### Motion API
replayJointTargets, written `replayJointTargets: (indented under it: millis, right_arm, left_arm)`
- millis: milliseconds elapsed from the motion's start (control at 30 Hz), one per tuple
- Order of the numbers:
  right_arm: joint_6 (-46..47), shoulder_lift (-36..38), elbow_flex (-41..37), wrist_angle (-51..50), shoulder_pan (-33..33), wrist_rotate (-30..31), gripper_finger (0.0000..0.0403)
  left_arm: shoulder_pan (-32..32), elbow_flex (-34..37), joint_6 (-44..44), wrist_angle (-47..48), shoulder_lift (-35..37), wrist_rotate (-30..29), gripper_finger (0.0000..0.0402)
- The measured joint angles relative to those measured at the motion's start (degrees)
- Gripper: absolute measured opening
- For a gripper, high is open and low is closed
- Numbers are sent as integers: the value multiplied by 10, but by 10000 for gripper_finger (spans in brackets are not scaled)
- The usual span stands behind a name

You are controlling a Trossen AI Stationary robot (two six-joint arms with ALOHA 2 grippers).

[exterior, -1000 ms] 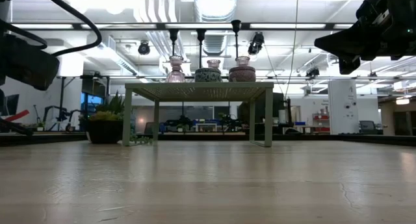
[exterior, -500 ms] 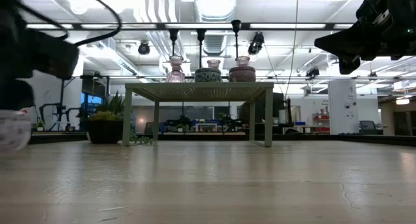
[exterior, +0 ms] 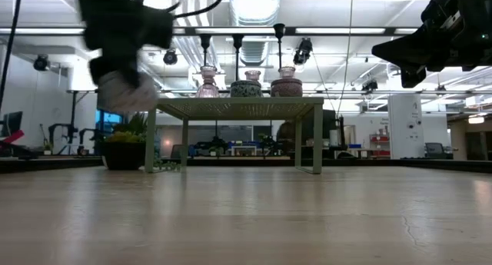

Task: Pick & Place candle stick holders
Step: Put the light blue scented candle on the shelf aligned with the transparent pink candle holder

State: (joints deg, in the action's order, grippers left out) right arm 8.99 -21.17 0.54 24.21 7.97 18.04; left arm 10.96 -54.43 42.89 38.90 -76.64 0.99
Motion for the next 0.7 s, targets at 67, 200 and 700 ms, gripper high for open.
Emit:
replayJointTargets:
  millis: [67, 200, 700]
  right_arm:
    - [0, 0, 0, 0, 0, 0, 8]
    - [0, 0, 0, 0, 0, 0, 8]
    - [0, 0, 0, 0, 0, 0, 8]
  left_arm:
    - [-38, -37, -32, 29, 0, 0, 316]
    - [-119, -94, -84, 59, 1, -1, 316]
    - [-275, -198, -125, 96, -61, -3, 316]
